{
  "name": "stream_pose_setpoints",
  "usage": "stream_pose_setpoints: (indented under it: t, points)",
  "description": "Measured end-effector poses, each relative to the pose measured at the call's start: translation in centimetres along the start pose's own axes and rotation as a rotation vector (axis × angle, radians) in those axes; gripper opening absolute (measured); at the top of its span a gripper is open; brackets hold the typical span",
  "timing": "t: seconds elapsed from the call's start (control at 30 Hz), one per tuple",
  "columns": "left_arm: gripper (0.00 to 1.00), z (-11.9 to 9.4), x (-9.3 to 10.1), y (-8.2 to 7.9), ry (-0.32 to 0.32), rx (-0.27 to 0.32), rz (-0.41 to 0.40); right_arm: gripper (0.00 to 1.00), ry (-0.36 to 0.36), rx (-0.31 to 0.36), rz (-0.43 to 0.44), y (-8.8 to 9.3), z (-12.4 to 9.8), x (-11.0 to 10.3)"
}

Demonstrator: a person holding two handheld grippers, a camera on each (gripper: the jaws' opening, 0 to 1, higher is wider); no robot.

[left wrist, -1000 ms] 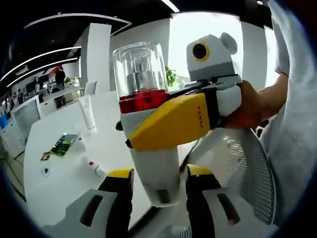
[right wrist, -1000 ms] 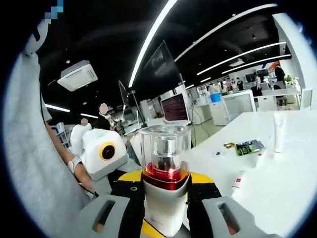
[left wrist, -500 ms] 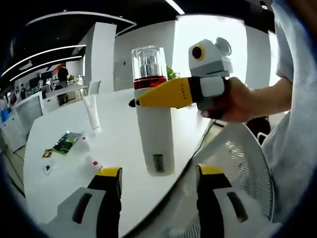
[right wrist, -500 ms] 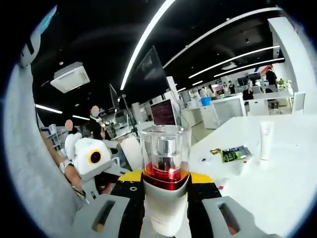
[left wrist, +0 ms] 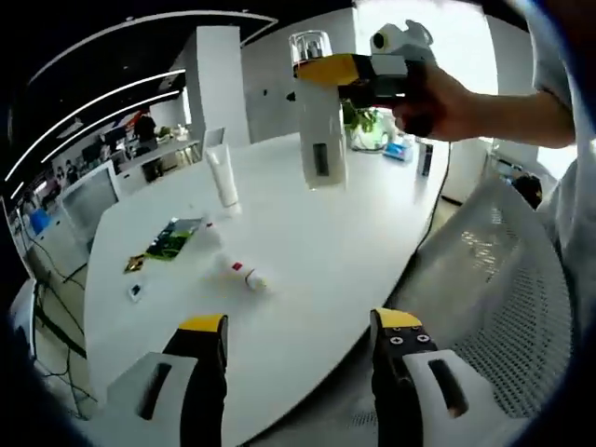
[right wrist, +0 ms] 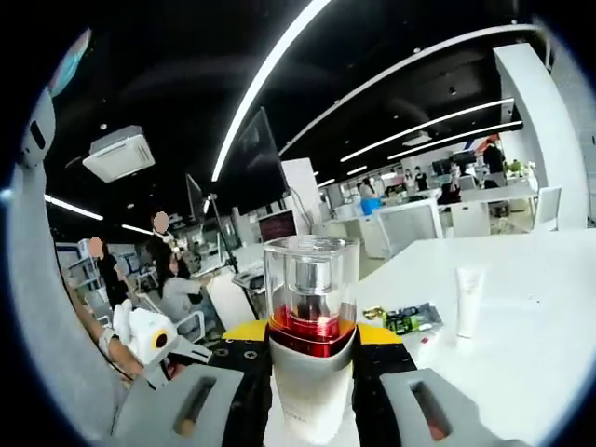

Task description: Arrange the skincare products in the storage area until every visible bottle or jar stands upright without overlapping.

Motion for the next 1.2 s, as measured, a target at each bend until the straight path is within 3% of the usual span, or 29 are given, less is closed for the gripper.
stream_pose_setpoints:
  t: [0.07,0.2,0.33,0.47,0.83,1.2]
  points:
    - [0.55,0.1,-0.9,1.6,-0.045,-0.099,-0.022,0.26,0.015,0.007,-0.007,-0.9,0.4,1.1]
    - [0.46,0.1,-0.8,1.5,-0.043,-0.087,-0.003,0.26,0.046,0.029,-0.02,-2.3,1.4,3.3]
    - [0.46,0.3,-0.9,2.4,-0.043,-0.139,0.002,0.26,0.077,0.043,-0.019,-3.1,2.3,5.4]
    - [0.44,0.0,-1.3,1.9,-0.06,-0.1,-0.012,0.26,0.096,0.061,0.011,-3.5,3.0,7.1]
    - [0.45,0.3,-1.3,2.8,-0.054,-0.141,-0.03,0.26,0.169,0.064,0.026,-3.4,5.1,12.7]
    - [0.44,0.3,-1.5,3.5,-0.061,-0.172,-0.052,0.26,0.207,0.009,-0.003,-1.5,7.3,16.5]
Point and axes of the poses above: the point that each gripper's makers call its tool centre point, and the gripper's own axes: z roughly forward along the fingers, x roughly to its right, y roughly out of its underside, the point moved 2 cm from there along -z, roughly backward along the fingers, and after that the axes turned 9 degrees about y, right-handed, at the moved point
